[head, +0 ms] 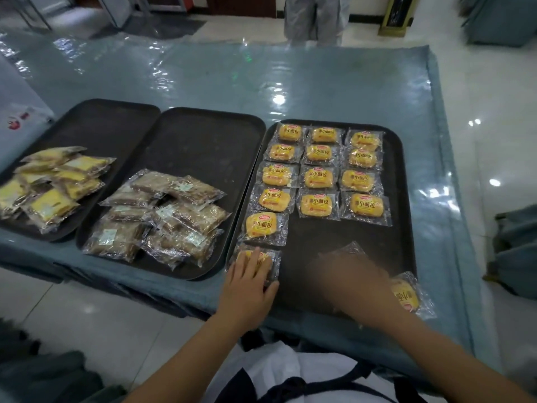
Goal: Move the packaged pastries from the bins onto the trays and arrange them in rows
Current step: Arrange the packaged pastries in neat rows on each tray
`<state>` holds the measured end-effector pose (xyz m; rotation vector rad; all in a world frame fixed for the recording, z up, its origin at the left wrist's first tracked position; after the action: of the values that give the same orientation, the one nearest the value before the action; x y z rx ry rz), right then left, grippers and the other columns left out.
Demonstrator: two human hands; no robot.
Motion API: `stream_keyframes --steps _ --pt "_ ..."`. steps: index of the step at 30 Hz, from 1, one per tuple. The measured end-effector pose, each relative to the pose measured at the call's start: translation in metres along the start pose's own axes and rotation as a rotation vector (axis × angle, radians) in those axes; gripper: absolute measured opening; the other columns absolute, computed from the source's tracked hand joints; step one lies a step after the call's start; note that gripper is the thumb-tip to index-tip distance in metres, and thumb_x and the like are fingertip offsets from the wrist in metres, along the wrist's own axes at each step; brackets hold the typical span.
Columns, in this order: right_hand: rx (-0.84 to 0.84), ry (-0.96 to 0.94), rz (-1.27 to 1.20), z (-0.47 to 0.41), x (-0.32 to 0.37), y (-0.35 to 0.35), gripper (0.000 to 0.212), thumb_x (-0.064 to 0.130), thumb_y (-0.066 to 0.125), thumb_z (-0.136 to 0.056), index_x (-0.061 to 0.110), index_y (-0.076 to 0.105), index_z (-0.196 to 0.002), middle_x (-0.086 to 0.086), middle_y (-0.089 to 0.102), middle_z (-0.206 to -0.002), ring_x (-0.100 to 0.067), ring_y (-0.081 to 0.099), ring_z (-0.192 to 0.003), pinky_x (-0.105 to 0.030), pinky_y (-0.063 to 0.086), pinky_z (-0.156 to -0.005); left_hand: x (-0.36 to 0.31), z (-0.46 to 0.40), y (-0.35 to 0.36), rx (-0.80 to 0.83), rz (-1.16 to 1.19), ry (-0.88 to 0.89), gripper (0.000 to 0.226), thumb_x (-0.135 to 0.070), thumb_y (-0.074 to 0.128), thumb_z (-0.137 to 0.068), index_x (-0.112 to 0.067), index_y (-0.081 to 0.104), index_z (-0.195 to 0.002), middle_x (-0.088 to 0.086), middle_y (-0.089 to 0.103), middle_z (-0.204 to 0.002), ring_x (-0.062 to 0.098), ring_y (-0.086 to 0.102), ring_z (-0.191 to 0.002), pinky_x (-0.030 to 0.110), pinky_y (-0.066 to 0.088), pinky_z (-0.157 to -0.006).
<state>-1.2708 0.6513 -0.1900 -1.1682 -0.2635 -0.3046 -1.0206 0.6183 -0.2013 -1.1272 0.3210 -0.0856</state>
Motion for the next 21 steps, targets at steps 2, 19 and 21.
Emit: stream_keyframes --steps 2,19,21 --pt "0.025 -0.011 -0.022 0.001 -0.004 -0.005 0.078 0.063 0.052 -0.088 0.043 0.014 -0.153 0.013 0.014 -0.162 -0.016 0.010 -0.148 -0.047 0.014 -0.118 0.005 0.000 0.013 0.016 -0.047 -0.012 0.072 -0.067 0.006 -0.095 -0.036 -0.012 -0.157 -0.004 -0.024 -0.163 0.023 -0.031 -0.146 0.040 -0.015 -0.118" --pt "-0.189 0.064 -0.143 0.016 -0.004 -0.005 0.061 0.036 0.073 -0.082 0.037 0.048 -0.138 0.008 0.056 -0.134 -0.017 0.040 -0.134 -0.039 0.025 -0.112 -0.038 -0.023 -0.038 0.192 0.819 0.054 0.053 -0.036 0.068 -0.092 -0.034 0.046 -0.140 -0.011 0.055 -0.131 0.010 0.053 -0.122 0.025 0.045 -0.093" --pt "-0.235 0.020 -0.205 0.018 0.006 -0.003 0.054 0.036 0.074 -0.082 0.037 0.054 -0.132 0.011 0.059 -0.129 -0.014 0.045 -0.129 -0.039 0.031 -0.110 -0.051 -0.028 -0.037 0.301 0.943 -0.002 0.053 -0.038 0.071 -0.090 -0.032 0.047 -0.137 -0.008 0.060 -0.122 0.009 0.060 -0.108 0.025 0.052 -0.085"
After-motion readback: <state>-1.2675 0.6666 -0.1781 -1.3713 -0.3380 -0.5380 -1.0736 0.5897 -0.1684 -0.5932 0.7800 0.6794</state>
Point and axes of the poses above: each hand's wrist, its own z-axis away from the middle knuckle, its own y-axis out of the palm, x = y × z, the point moved 2 cm from there along -z, towards the middle knuckle
